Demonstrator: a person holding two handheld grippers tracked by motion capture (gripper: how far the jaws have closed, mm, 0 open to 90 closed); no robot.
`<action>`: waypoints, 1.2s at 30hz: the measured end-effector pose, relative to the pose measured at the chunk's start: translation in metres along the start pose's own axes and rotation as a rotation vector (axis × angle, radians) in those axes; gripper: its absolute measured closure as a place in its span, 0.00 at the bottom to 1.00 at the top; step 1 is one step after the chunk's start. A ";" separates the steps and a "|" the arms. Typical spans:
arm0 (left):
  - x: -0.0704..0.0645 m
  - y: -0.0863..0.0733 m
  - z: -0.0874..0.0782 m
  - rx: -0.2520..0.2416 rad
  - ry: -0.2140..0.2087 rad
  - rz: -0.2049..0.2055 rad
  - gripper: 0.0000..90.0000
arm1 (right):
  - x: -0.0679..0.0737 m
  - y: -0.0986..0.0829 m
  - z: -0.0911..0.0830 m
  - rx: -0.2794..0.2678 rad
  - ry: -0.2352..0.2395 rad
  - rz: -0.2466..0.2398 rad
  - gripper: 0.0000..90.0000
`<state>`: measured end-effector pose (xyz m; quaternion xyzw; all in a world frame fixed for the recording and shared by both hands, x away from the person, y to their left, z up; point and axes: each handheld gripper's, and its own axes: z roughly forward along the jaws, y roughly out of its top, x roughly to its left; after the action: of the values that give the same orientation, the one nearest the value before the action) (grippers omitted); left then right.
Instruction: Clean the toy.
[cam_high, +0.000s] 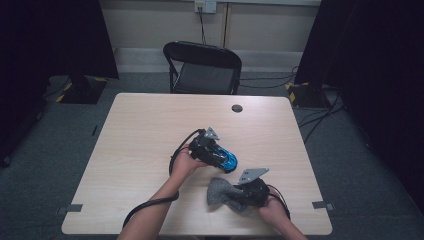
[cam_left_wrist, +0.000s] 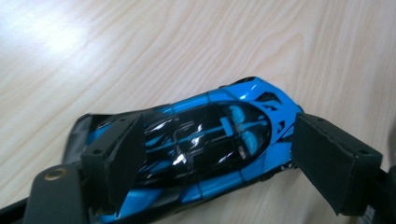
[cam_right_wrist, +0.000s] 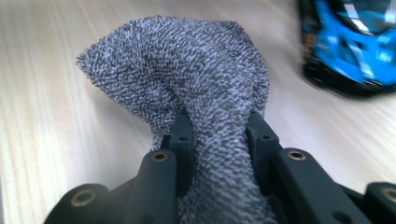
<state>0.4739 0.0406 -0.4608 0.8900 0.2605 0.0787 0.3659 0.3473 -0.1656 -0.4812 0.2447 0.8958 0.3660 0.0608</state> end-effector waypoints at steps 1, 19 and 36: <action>0.000 0.000 0.000 0.000 0.000 0.000 0.20 | 0.000 0.000 0.000 0.000 0.000 0.000 0.77; -0.003 -0.001 0.016 0.037 0.064 0.057 0.13 | -0.014 -0.007 -0.003 0.015 -0.038 0.033 0.70; -0.006 -0.005 0.018 -0.001 0.094 0.039 0.13 | -0.021 0.003 0.001 0.030 -0.060 0.047 0.78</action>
<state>0.4725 0.0294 -0.4768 0.8900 0.2600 0.1276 0.3522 0.3672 -0.1737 -0.4815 0.2772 0.8930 0.3465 0.0753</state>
